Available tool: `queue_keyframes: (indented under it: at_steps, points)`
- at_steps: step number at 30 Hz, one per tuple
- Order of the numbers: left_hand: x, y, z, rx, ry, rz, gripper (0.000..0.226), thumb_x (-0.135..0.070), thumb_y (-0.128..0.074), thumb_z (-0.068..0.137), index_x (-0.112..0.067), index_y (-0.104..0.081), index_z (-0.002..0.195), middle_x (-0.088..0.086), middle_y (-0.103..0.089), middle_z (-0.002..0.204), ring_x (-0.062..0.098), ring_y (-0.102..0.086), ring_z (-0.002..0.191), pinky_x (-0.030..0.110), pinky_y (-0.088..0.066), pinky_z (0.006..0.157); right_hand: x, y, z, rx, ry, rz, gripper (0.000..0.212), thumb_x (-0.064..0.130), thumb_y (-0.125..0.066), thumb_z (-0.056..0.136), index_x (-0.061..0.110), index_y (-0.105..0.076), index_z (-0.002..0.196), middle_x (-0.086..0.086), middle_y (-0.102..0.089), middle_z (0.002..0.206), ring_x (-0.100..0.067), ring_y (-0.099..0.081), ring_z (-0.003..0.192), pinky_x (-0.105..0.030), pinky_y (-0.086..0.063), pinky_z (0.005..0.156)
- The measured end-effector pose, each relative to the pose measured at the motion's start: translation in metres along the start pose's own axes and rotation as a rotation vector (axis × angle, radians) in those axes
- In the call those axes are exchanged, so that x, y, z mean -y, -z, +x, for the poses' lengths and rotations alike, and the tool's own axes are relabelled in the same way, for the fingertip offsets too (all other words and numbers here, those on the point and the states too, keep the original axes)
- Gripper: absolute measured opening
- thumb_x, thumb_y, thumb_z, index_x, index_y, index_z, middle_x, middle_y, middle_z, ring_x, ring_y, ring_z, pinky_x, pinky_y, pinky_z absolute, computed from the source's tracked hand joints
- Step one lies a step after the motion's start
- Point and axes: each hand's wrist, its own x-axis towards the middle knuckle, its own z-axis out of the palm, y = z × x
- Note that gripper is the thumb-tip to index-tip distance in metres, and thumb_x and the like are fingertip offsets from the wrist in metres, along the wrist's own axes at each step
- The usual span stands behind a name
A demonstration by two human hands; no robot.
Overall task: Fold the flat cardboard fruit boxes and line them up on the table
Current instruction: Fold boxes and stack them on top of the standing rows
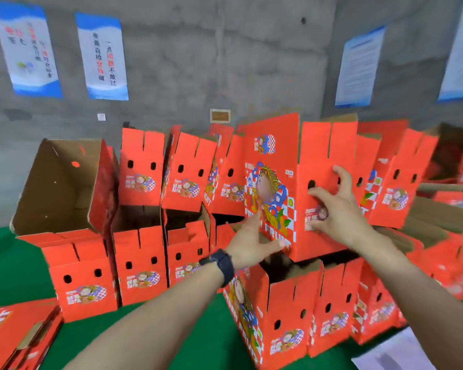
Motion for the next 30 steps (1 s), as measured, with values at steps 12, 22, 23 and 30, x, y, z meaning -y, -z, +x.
queue_keyframes:
  at_steps: [12,22,23,30]
  points:
    - [0.003,-0.078,0.080,0.048,0.114,0.067,0.094,-0.021,-0.066,0.088,-0.014,0.002,0.152,0.004,-0.028,0.154,0.019,-0.034,0.138,0.028,-0.027,0.113,-0.054,-0.019,0.009,-0.014,-0.066,-0.016,0.059,0.013,-0.082,0.070,0.016,-0.058,0.123,-0.012,0.005,0.157,-0.041,-0.041,0.127,-0.044,-0.039,0.105]
    - [0.014,-0.118,0.123,-0.049,0.144,0.019,0.087,-0.012,-0.061,0.090,-0.020,-0.001,0.153,0.007,-0.031,0.153,0.023,-0.039,0.135,0.028,-0.033,0.110,-0.081,-0.038,0.026,-0.062,-0.222,0.123,0.058,0.033,-0.085,0.068,0.014,-0.052,0.111,-0.006,-0.002,0.153,-0.037,-0.053,0.113,-0.034,-0.044,0.095]
    - [0.014,-0.119,0.127,-0.052,0.147,0.007,0.086,-0.011,-0.060,0.091,-0.020,-0.001,0.153,0.005,-0.029,0.154,0.022,-0.038,0.136,0.029,-0.033,0.110,-0.082,-0.041,0.028,-0.065,-0.229,0.113,0.056,0.028,-0.084,0.070,0.013,-0.050,0.112,-0.006,-0.003,0.153,-0.038,-0.054,0.112,-0.034,-0.044,0.094]
    - [0.038,-0.106,0.130,0.114,0.173,-0.076,0.076,-0.006,-0.060,0.089,-0.016,-0.013,0.149,-0.004,-0.039,0.139,0.017,-0.038,0.134,0.016,-0.030,0.102,-0.052,-0.078,0.021,-0.313,0.014,-0.200,0.088,-0.001,-0.075,0.068,0.020,-0.037,0.145,-0.019,-0.017,0.157,-0.042,-0.014,0.145,-0.059,-0.016,0.113]
